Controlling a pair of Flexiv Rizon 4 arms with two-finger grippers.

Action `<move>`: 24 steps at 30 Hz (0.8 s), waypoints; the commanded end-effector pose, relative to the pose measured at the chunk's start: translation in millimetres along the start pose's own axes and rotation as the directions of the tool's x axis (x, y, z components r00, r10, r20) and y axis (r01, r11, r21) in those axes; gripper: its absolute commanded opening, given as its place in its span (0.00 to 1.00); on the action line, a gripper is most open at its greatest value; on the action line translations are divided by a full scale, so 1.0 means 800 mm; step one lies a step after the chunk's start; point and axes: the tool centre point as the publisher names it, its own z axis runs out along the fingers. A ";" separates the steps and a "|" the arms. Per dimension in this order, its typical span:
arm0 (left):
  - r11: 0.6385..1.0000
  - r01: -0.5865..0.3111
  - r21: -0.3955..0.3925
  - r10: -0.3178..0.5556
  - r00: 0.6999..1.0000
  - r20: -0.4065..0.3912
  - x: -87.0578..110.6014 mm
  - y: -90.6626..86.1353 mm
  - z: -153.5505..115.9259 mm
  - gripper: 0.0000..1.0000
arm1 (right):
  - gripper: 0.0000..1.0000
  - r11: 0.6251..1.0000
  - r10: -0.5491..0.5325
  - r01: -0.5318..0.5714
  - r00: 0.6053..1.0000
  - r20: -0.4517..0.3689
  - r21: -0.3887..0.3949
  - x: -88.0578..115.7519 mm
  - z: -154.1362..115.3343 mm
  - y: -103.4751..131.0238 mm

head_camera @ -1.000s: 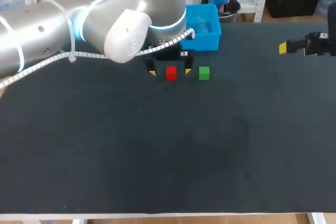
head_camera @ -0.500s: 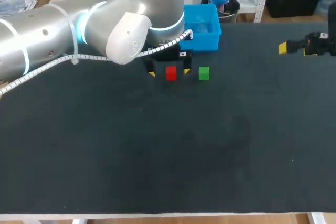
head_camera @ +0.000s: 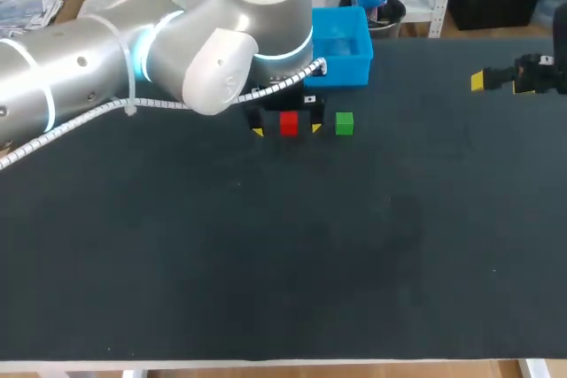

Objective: Use the left arm to pick the red cube and place it into the blue plastic box first, then use the right arm to grasp the green cube and put it into the same blue plastic box after the first action is fully finished.

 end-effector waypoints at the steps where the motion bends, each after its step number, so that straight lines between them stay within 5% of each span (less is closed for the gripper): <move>1: 1.000 0.000 0.000 0.000 1.000 -0.006 -0.003 -0.001 0.003 1.00 | 1.00 1.000 0.000 0.000 1.000 -0.001 0.000 0.000 0.000 0.000; 5: 1.000 0.004 0.002 -0.004 1.000 -0.006 -0.003 -0.002 0.004 1.00 | 1.00 1.000 0.000 0.000 1.000 -0.001 0.000 0.000 0.000 0.000; 6: 1.000 0.004 0.001 -0.004 1.000 -0.006 -0.003 -0.002 0.004 0.89 | 1.00 1.000 0.000 0.000 1.000 -0.001 0.000 0.000 0.000 0.000; 7: 1.000 0.004 0.000 -0.004 1.000 -0.005 -0.004 -0.002 0.005 0.53 | 1.00 1.000 0.000 0.000 1.000 -0.001 0.000 0.000 0.000 0.000; 13: 1.000 -0.002 -0.004 0.002 1.000 -0.001 -0.007 -0.004 0.007 0.00 | 1.00 1.000 0.000 0.000 1.000 -0.001 0.000 0.000 0.000 0.000; 24: 1.000 -0.012 -0.013 0.012 1.000 -0.005 -0.007 -0.004 0.009 0.00 | 1.00 1.000 0.000 0.000 1.000 -0.001 0.000 0.000 0.000 0.000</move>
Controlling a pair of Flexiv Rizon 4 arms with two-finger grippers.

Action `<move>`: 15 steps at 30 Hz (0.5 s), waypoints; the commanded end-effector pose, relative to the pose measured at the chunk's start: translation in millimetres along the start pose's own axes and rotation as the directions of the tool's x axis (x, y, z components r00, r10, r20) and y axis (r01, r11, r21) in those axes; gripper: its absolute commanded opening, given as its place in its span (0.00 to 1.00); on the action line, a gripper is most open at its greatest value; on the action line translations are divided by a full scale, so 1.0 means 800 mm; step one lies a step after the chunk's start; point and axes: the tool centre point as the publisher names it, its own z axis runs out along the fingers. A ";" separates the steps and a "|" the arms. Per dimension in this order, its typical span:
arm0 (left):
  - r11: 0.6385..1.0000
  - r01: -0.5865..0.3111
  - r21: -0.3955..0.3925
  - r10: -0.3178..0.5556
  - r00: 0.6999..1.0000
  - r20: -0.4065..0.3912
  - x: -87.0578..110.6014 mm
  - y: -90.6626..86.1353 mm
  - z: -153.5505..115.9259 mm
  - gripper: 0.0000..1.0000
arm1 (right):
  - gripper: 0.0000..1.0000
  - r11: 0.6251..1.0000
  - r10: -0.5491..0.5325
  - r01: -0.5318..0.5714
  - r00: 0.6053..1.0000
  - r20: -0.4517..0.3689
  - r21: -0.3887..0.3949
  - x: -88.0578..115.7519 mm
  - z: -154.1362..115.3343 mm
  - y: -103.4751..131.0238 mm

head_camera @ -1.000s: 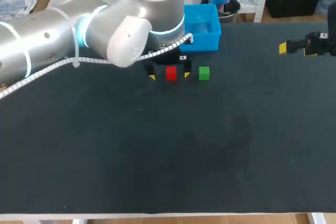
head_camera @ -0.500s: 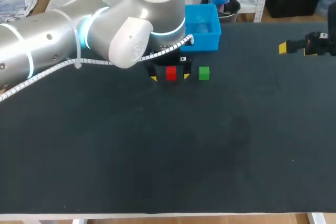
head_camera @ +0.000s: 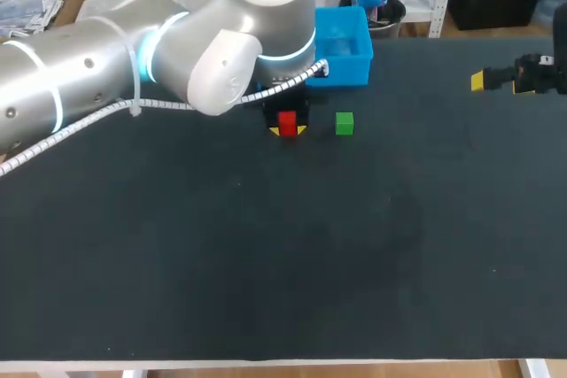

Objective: Use the left arm to pick the red cube and place it into the blue plastic box first, then use the right arm to grasp the green cube and put it into the same blue plastic box after the first action is fully finished.

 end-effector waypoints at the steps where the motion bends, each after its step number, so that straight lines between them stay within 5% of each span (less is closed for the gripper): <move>1: 1.000 -0.004 -0.005 0.004 1.000 -0.004 -0.004 -0.002 0.001 0.00 | 1.00 1.000 0.000 0.000 1.000 -0.001 0.000 0.000 0.000 0.000; 15: 0.999 -0.034 0.001 0.034 0.998 0.056 -0.016 -0.007 -0.037 0.00 | 1.00 1.000 0.000 0.000 1.000 -0.001 0.000 0.000 0.000 0.000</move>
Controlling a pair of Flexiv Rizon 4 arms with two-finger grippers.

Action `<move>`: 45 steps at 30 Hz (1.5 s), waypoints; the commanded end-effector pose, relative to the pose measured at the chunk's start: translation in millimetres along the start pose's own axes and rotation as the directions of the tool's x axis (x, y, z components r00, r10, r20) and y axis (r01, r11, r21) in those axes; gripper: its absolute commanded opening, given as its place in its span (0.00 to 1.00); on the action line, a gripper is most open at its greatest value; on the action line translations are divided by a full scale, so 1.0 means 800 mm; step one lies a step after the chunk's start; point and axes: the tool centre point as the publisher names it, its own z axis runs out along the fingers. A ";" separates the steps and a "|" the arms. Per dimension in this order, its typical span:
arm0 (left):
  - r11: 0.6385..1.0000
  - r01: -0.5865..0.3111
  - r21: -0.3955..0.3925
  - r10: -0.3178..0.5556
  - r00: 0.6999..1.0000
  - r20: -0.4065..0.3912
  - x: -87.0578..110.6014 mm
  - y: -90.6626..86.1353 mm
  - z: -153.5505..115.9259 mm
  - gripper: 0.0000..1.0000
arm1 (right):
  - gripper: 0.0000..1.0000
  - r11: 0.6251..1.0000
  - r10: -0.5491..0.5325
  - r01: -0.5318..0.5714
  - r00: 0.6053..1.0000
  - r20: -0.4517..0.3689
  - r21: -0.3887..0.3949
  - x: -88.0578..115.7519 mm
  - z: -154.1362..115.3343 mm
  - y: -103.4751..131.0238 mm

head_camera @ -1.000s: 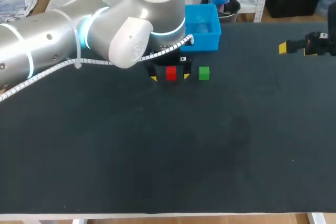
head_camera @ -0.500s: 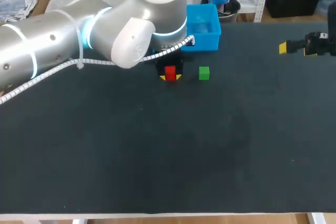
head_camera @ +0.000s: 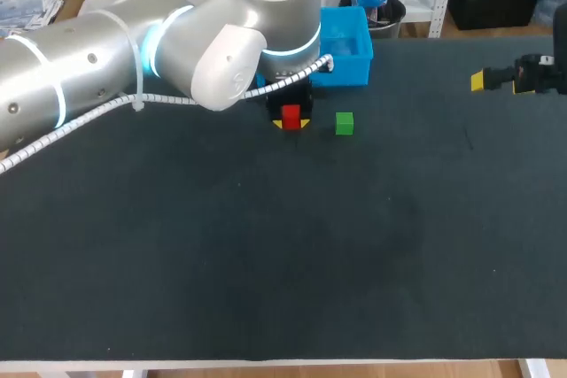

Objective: Use the left arm to pick the red cube and place it into the blue plastic box first, then use the right arm to grasp the green cube and put it into the same blue plastic box after the first action is fully finished.

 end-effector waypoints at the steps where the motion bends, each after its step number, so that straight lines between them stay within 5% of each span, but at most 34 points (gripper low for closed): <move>1: 1.000 0.004 0.000 -0.004 0.999 0.032 -0.005 0.004 -0.027 0.00 | 1.00 1.000 0.000 0.000 1.000 -0.001 0.000 0.000 0.000 0.000; 17: 1.000 -0.023 0.012 0.021 0.987 0.158 -0.035 0.014 -0.121 0.00 | 1.00 1.000 0.000 0.000 1.000 -0.001 0.000 0.000 0.000 0.000; 32: 0.973 -0.211 0.090 0.183 0.951 0.249 -0.062 0.031 -0.140 0.00 | 1.00 1.000 0.000 0.000 1.000 -0.001 0.000 0.000 0.000 0.000; 45: 0.949 -0.289 0.122 0.238 0.917 0.320 -0.069 0.037 -0.133 0.00 | 1.00 1.000 0.000 0.000 1.000 -0.001 0.000 0.000 0.000 0.000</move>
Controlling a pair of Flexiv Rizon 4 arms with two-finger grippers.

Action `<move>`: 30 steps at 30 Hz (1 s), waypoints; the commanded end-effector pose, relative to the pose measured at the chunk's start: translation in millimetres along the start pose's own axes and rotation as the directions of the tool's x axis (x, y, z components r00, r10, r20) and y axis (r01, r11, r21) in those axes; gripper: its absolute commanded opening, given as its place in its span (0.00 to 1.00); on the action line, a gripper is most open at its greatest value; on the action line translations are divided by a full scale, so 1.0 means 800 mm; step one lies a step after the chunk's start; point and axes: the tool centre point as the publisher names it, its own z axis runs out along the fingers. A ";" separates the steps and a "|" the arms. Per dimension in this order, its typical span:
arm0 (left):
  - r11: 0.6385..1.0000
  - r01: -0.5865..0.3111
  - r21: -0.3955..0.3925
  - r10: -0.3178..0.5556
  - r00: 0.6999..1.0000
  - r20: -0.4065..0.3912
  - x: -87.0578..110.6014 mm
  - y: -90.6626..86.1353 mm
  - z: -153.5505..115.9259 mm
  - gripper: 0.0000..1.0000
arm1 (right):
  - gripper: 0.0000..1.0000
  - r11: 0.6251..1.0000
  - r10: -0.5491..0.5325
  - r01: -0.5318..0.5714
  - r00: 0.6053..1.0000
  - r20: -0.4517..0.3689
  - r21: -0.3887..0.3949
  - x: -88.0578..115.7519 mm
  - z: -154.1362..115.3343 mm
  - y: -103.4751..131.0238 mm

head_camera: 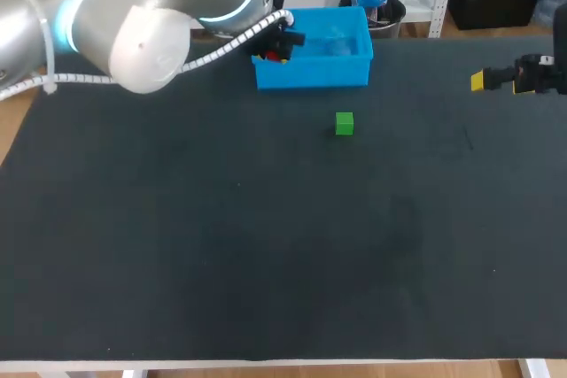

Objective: Use the left arm to pick the red cube and place it into the blue plastic box first, then use the right arm to grasp the green cube and put it into the same blue plastic box after the first action is fully finished.

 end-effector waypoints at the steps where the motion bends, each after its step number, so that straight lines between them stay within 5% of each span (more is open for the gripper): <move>1: 0.999 -0.019 0.033 0.019 1.000 0.010 0.001 0.001 0.005 0.00 | 1.00 1.000 0.000 0.000 1.000 -0.001 0.000 0.000 0.000 0.000; 11: 0.995 -0.075 0.071 0.074 0.997 0.017 -0.046 0.000 0.043 0.00 | 1.00 1.000 0.000 0.000 1.000 -0.001 0.000 0.000 0.000 0.000; 20: 0.991 -0.108 0.080 0.105 0.993 0.048 -0.099 0.021 0.081 0.00 | 1.00 1.000 0.000 0.000 1.000 -0.001 0.000 0.000 0.000 0.000; 30: 0.987 -0.132 0.095 0.124 0.989 0.082 -0.122 0.025 0.115 0.00 | 1.00 1.000 0.000 0.000 1.000 -0.001 0.000 0.000 0.000 0.000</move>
